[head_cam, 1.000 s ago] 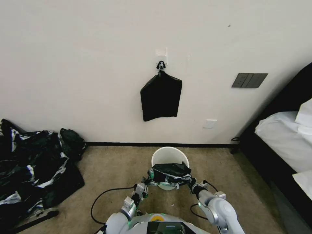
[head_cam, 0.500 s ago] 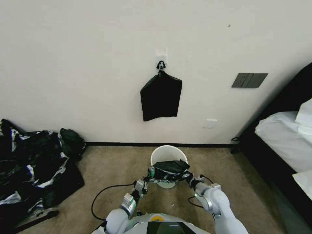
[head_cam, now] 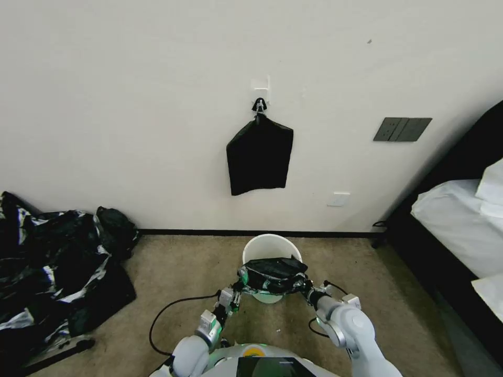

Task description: Place a trash bag onto the trash bin.

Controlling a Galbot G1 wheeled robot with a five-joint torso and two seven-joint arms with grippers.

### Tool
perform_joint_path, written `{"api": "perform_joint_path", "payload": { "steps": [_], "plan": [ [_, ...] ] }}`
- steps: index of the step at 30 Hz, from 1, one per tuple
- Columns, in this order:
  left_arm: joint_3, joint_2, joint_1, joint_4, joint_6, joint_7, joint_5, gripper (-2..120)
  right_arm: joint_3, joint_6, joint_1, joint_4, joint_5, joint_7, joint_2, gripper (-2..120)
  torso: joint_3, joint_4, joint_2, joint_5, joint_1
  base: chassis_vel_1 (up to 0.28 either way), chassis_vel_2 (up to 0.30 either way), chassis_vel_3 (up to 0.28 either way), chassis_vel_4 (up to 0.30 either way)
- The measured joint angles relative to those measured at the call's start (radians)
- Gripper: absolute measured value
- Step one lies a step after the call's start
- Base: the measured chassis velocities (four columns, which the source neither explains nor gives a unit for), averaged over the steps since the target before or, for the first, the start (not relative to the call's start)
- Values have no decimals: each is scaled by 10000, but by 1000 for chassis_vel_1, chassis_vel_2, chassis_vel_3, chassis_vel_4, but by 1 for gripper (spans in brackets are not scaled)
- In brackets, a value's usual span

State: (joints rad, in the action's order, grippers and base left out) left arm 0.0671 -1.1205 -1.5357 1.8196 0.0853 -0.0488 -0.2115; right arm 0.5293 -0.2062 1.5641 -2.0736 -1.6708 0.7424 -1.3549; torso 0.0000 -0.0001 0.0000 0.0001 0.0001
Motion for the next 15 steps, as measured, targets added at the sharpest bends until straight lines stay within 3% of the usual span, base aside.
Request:
{"api": "perform_joint_path", "payload": {
  "steps": [6, 13, 15],
  "plan": [
    [440, 135, -724, 819, 2, -101, 90, 42, 162, -749, 566, -1118, 211, 672, 227, 57, 0, 1, 0, -1, 0, 0, 0, 0, 0],
    [532, 148, -1065, 1210, 27, -109, 247, 66, -33, -1480, 1048, -1625, 1016, 721, 331, 80, 0, 1, 0, -1, -1, 0, 0, 0, 0],
    [527, 189, -1085, 1347, 26, -109, 272, 78, -39, -1832, 1136, -1826, 1140, 708, 435, 90, -1, 0, 0, -1, -1, 0, 0, 0, 0]
  ]
}}
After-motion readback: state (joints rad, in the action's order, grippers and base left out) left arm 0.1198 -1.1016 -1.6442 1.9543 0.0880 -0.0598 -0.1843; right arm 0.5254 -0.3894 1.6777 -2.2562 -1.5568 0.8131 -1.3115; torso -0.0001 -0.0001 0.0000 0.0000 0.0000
